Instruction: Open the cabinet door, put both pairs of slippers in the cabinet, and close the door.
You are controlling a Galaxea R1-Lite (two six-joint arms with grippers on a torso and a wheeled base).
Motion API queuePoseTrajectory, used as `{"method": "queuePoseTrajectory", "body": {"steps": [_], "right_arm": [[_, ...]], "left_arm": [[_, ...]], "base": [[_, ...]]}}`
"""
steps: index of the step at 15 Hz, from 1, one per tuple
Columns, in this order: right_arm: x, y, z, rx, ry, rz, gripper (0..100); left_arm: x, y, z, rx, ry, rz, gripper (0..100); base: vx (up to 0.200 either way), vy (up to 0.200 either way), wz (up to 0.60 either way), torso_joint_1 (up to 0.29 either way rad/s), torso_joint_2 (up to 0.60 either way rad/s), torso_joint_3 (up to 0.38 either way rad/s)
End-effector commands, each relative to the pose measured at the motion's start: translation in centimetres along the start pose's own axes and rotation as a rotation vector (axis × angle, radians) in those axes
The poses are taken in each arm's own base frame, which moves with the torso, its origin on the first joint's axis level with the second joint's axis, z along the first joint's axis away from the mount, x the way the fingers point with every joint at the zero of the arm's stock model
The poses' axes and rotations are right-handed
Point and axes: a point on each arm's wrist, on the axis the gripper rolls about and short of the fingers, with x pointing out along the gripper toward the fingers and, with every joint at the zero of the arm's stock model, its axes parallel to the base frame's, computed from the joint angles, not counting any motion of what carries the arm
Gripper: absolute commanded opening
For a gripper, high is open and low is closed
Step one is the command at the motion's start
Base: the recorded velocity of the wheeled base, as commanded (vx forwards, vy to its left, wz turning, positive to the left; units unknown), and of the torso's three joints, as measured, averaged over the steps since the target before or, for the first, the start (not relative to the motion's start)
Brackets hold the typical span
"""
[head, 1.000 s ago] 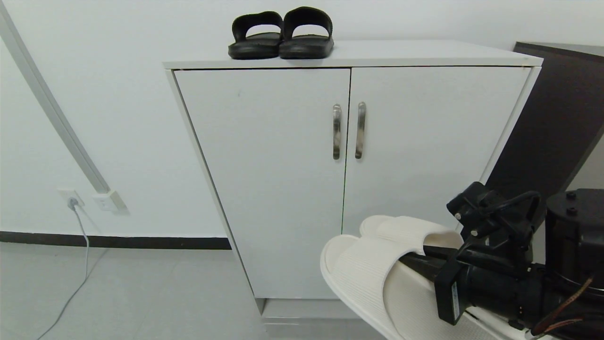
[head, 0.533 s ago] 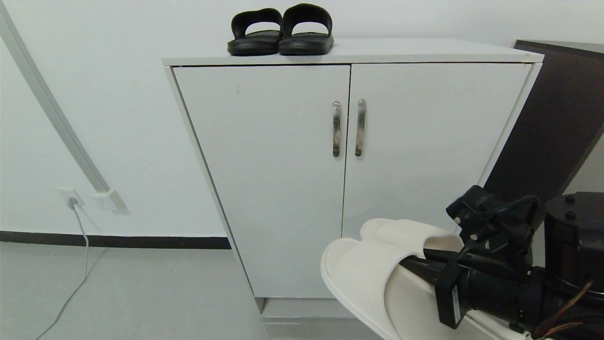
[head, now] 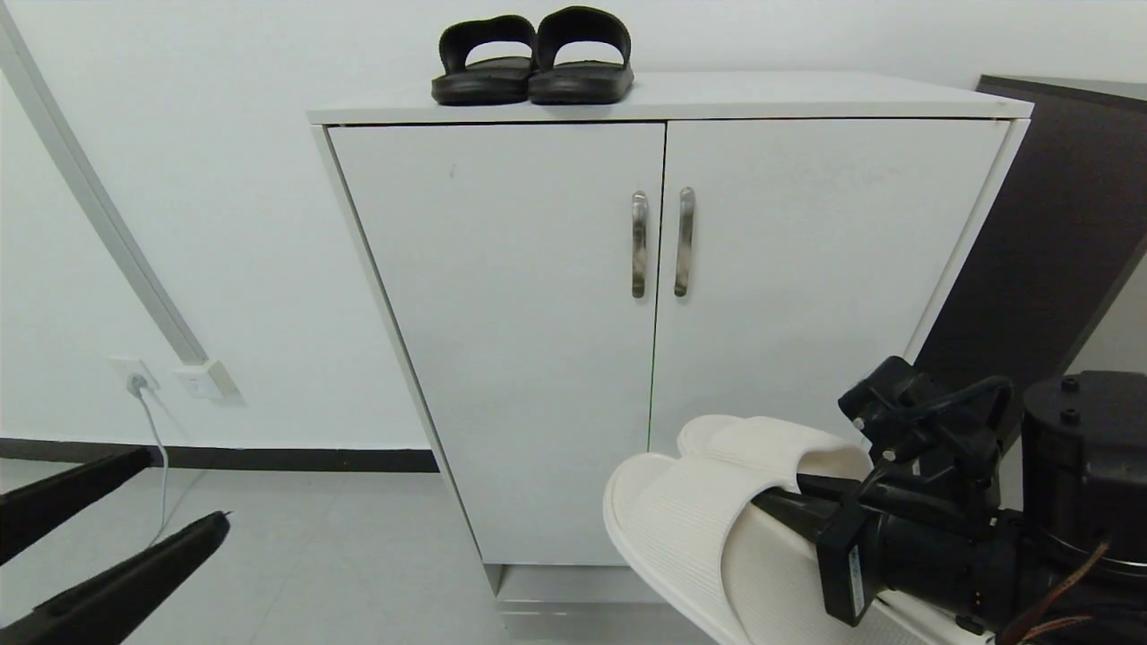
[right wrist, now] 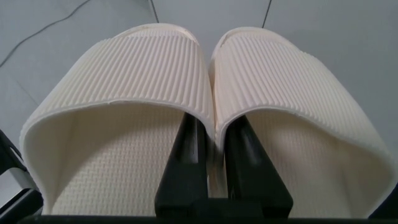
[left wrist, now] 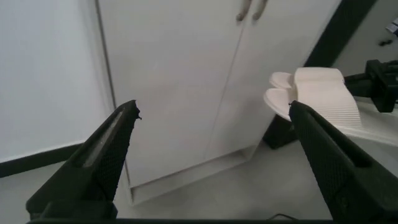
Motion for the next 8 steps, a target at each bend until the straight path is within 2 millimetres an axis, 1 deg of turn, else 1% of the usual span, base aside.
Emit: {"method": "queuePoseTrajectory", "body": {"steps": [1, 2, 3, 4, 5, 7, 8], "right_arm": [[0.1, 0.0, -0.2, -0.001, 0.007, 0.001, 0], [0.1, 0.0, -0.2, -0.001, 0.007, 0.001, 0], [0.2, 0.2, -0.2, -0.005, 0.01, 0.004, 0], [0.2, 0.3, -0.2, -0.012, 0.012, 0.007, 0], [0.2, 0.3, -0.2, -0.021, 0.01, 0.007, 0], [0.2, 0.3, -0.2, -0.018, 0.007, 0.004, 0], [0.2, 0.2, -0.2, -0.016, 0.009, 0.002, 0]], "left_arm": [[3.0, 0.6, -0.1, -0.025, 0.079, -0.054, 100], [5.7, 1.0, 0.4, -0.027, 0.097, -0.095, 100], [6.9, 1.3, 0.7, -0.024, 0.089, -0.099, 100], [7.7, 1.1, 0.9, -0.015, 0.072, -0.125, 100], [8.9, 0.1, 1.6, 0.001, 0.049, -0.191, 100], [10.0, -1.3, 2.7, 0.009, 0.033, -0.267, 100], [10.9, -2.1, 3.2, 0.012, 0.032, -0.312, 100]], "base": [[0.0, 0.0, 0.0, 0.0, 0.0, 0.0], [0.0, 0.0, 0.0, 0.0, 0.0, 0.0], [0.0, 0.0, 0.0, 0.0, 0.0, 0.0], [0.0, 0.0, 0.0, 0.0, 0.0, 0.0], [0.0, 0.0, 0.0, 0.0, 0.0, 0.0], [0.0, 0.0, 0.0, 0.0, 0.0, 0.0], [0.0, 0.0, 0.0, 0.0, 0.0, 0.0]]}}
